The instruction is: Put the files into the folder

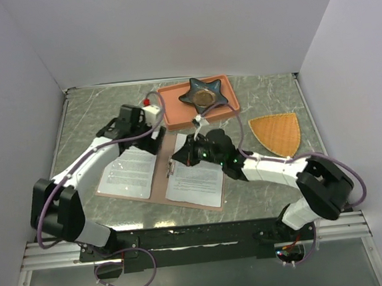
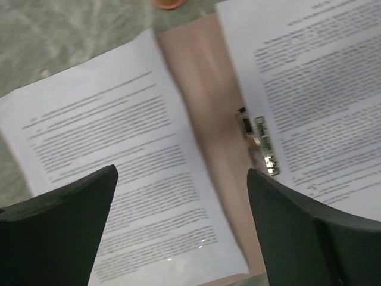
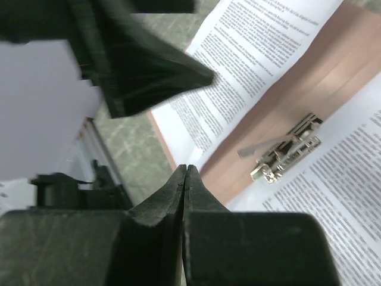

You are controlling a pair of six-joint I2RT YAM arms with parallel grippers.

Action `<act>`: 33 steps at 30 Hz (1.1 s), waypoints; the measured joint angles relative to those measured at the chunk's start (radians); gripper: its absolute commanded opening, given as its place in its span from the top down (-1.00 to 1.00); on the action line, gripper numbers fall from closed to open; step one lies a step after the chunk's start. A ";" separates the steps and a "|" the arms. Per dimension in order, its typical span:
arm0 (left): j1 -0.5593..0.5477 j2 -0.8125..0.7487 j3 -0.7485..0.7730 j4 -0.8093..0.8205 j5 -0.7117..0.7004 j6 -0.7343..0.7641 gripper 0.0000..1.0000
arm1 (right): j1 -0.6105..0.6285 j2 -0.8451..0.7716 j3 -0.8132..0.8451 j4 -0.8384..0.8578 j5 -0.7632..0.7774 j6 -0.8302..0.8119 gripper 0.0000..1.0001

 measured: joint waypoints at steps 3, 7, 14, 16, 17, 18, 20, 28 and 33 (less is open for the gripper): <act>-0.072 0.078 0.048 0.003 -0.003 -0.038 -0.92 | 0.037 -0.068 -0.088 0.034 0.097 -0.061 1.00; -0.105 0.172 0.172 -0.006 -0.001 -0.113 -0.93 | 0.067 -0.174 -0.215 0.053 0.253 -0.139 -0.19; -0.087 0.191 0.367 -0.053 0.014 -0.201 -0.87 | 0.092 -0.234 -0.247 0.059 0.325 -0.208 1.00; -0.079 0.209 0.385 -0.043 0.034 -0.203 -0.99 | 0.095 -0.234 -0.248 0.062 0.336 -0.206 1.00; -0.077 0.206 0.355 -0.034 0.040 -0.203 -0.92 | 0.097 -0.234 -0.248 0.066 0.346 -0.208 1.00; -0.075 0.197 0.332 -0.034 0.042 -0.203 -0.93 | 0.100 -0.234 -0.249 0.071 0.354 -0.210 1.00; -0.074 0.185 0.280 -0.044 0.041 -0.213 -0.93 | 0.114 -0.235 -0.253 0.082 0.374 -0.216 1.00; -0.040 0.188 0.320 -0.045 0.008 -0.241 -0.92 | 0.287 -0.265 -0.279 0.104 0.552 -0.342 0.84; -0.093 0.033 0.236 -0.073 -0.074 -0.259 -0.48 | 0.294 -0.267 -0.278 0.080 0.584 -0.343 -0.18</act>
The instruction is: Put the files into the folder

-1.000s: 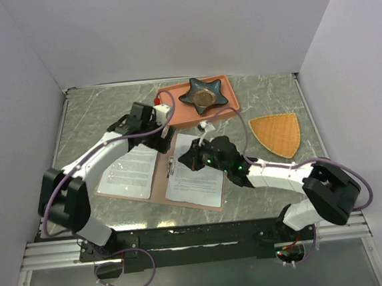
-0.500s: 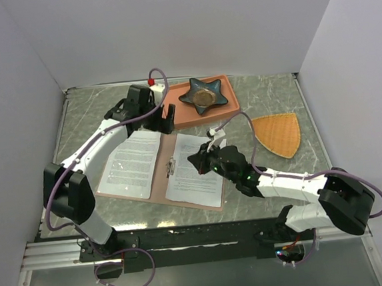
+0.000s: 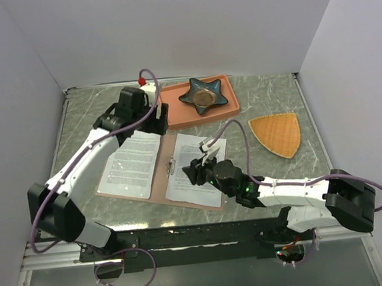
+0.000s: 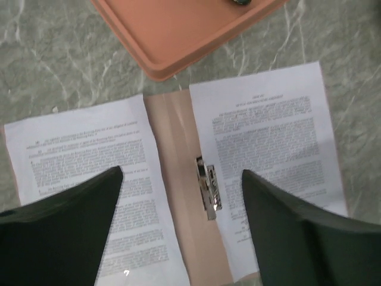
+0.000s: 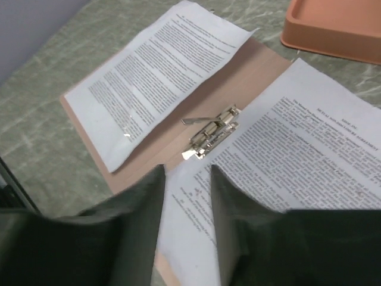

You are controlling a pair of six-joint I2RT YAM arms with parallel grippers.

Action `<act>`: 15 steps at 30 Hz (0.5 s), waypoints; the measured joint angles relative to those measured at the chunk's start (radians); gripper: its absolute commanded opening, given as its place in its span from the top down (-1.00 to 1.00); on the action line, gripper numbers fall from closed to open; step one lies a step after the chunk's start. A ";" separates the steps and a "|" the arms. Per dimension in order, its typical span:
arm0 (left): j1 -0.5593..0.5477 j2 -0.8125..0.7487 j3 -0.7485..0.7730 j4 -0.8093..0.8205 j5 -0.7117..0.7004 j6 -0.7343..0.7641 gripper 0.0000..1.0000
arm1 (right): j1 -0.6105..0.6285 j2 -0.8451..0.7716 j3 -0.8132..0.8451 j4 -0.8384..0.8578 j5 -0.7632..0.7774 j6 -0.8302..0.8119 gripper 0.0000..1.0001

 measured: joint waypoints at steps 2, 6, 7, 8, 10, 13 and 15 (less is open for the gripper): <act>0.006 0.053 0.077 -0.034 0.023 0.003 -0.63 | 0.000 0.000 0.000 -0.005 -0.011 0.003 0.05; 0.028 0.156 0.040 0.012 0.060 0.009 -0.93 | 0.000 0.003 0.017 -0.037 -0.028 0.014 0.94; 0.029 0.162 0.012 0.000 0.060 0.008 -0.93 | 0.000 0.012 0.035 -0.055 -0.028 0.021 1.00; 0.026 0.166 -0.002 -0.012 0.060 0.009 -0.99 | 0.000 0.026 0.062 -0.078 -0.028 0.030 1.00; 0.012 0.180 -0.006 -0.030 0.059 0.008 -0.93 | 0.000 0.057 0.118 -0.114 -0.029 0.044 1.00; -0.013 0.200 0.007 -0.022 0.057 0.009 -0.93 | 0.000 0.095 0.171 -0.124 -0.027 0.068 0.96; -0.026 0.210 0.008 -0.010 0.053 0.014 -0.93 | 0.000 0.103 0.169 -0.115 -0.027 0.079 0.89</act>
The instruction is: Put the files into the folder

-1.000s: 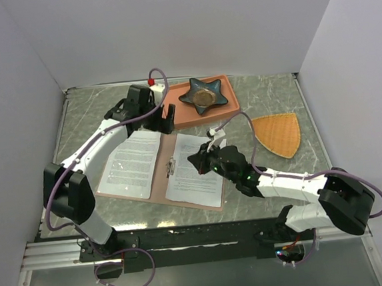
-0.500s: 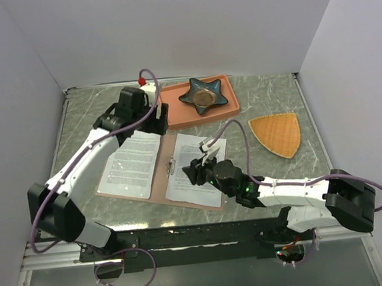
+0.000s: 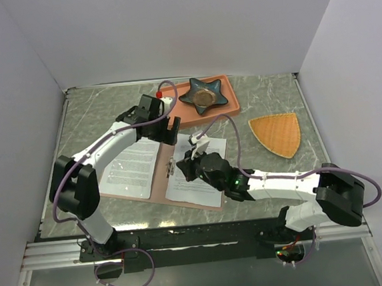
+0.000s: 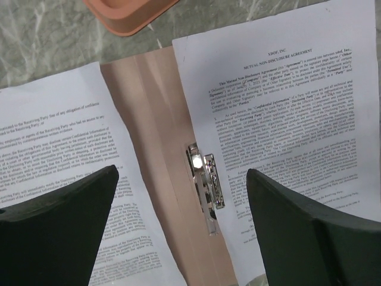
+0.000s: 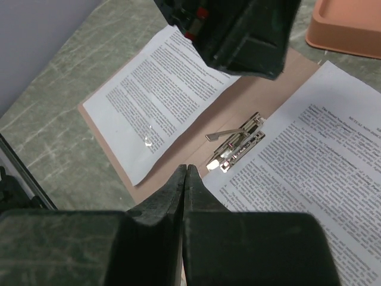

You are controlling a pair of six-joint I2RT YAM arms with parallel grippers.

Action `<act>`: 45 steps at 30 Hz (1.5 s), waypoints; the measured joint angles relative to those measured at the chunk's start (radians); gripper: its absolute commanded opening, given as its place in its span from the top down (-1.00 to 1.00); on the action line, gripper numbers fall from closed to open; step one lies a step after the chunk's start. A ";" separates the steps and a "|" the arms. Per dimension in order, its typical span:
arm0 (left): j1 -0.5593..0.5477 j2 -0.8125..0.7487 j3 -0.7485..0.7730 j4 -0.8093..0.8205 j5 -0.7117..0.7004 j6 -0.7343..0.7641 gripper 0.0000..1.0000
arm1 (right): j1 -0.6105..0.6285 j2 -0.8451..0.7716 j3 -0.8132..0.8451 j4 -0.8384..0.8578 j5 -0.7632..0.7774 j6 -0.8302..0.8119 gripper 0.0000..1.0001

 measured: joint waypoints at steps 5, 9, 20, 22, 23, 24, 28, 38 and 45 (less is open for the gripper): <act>-0.020 0.043 0.002 0.031 -0.007 0.013 -0.93 | -0.003 0.029 -0.033 0.080 0.003 0.010 1.00; -0.022 0.100 0.010 0.042 -0.019 0.028 -0.92 | -0.012 0.116 -0.033 0.143 -0.005 0.011 1.00; -0.047 0.149 0.006 0.079 -0.039 0.042 -0.93 | -0.040 0.224 -0.093 0.394 -0.009 0.024 0.95; -0.057 0.154 0.001 0.090 -0.039 0.051 -0.92 | -0.056 0.238 -0.094 0.421 -0.010 0.035 0.89; -0.063 0.161 -0.001 0.095 -0.040 0.057 -0.92 | -0.068 0.246 -0.094 0.436 -0.013 0.044 0.88; -0.069 0.169 -0.003 0.099 -0.040 0.061 -0.92 | -0.080 0.252 -0.095 0.452 -0.018 0.054 0.88; -0.082 0.198 -0.021 0.104 -0.050 0.088 -0.92 | -0.128 0.271 -0.111 0.510 -0.044 0.085 0.86; -0.088 0.248 -0.034 0.103 -0.063 0.132 -0.93 | -0.145 0.356 -0.107 0.587 -0.095 0.088 0.89; -0.090 0.269 -0.005 0.094 -0.064 0.108 -0.93 | -0.144 0.432 -0.074 0.597 -0.130 0.079 0.91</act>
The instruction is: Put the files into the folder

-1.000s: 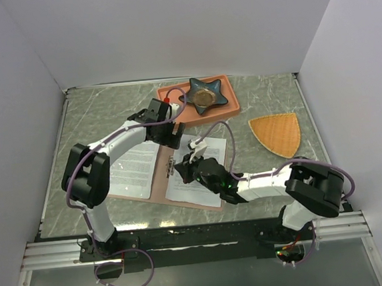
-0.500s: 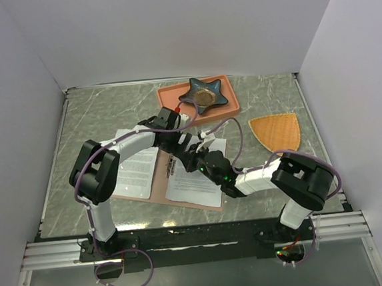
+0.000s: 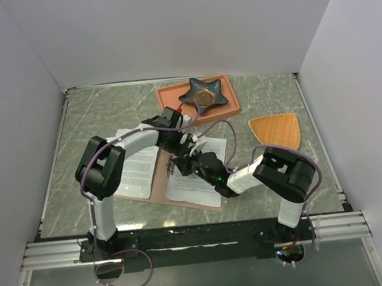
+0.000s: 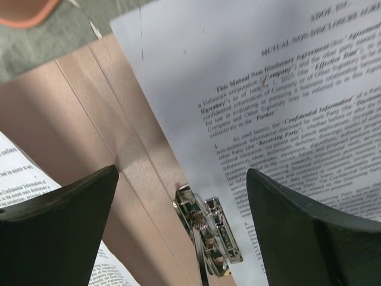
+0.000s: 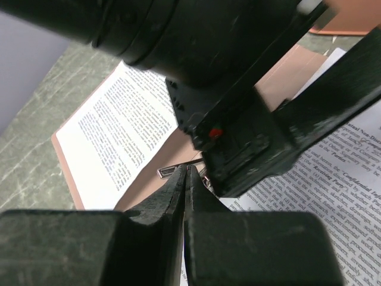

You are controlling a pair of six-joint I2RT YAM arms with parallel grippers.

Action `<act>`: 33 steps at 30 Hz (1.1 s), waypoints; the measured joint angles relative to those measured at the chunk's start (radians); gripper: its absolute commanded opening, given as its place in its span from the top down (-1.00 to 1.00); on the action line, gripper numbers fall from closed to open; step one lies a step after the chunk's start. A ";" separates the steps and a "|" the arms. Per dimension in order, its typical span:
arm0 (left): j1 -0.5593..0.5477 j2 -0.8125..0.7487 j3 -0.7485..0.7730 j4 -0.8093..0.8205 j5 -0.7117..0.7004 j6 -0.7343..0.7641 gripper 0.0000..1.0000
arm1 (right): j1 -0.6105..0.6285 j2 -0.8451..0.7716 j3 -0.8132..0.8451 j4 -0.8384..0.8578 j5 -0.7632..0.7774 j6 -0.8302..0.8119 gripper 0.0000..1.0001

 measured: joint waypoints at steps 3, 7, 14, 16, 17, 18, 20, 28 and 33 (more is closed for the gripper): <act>0.000 0.013 0.033 -0.011 0.006 -0.026 -0.93 | 0.000 0.012 0.005 0.002 -0.010 -0.001 0.91; 0.000 0.016 0.077 -0.030 0.018 -0.051 -0.92 | 0.000 0.016 0.008 0.008 -0.021 -0.001 0.91; -0.004 0.022 0.099 -0.030 0.010 -0.080 -0.92 | 0.000 0.039 0.031 0.023 -0.028 -0.002 0.91; -0.006 0.032 0.099 -0.030 0.004 -0.086 -0.92 | 0.000 0.049 0.038 0.024 -0.028 -0.002 0.91; -0.006 0.042 0.099 -0.030 0.002 -0.088 -0.93 | 0.000 0.055 0.043 0.024 -0.028 -0.003 0.91; -0.007 0.051 0.099 -0.030 0.000 -0.090 -0.93 | 0.000 0.062 0.050 0.023 -0.028 -0.005 0.91; -0.008 0.070 0.099 -0.030 -0.002 -0.094 -0.93 | 0.000 0.075 0.064 0.023 -0.028 -0.008 0.91; -0.011 0.074 0.100 -0.030 -0.037 -0.098 -0.93 | 0.000 0.105 0.124 0.026 -0.029 -0.020 0.88; -0.012 0.074 0.099 -0.030 -0.048 -0.097 -0.92 | -0.003 0.148 0.146 0.030 -0.053 -0.019 0.88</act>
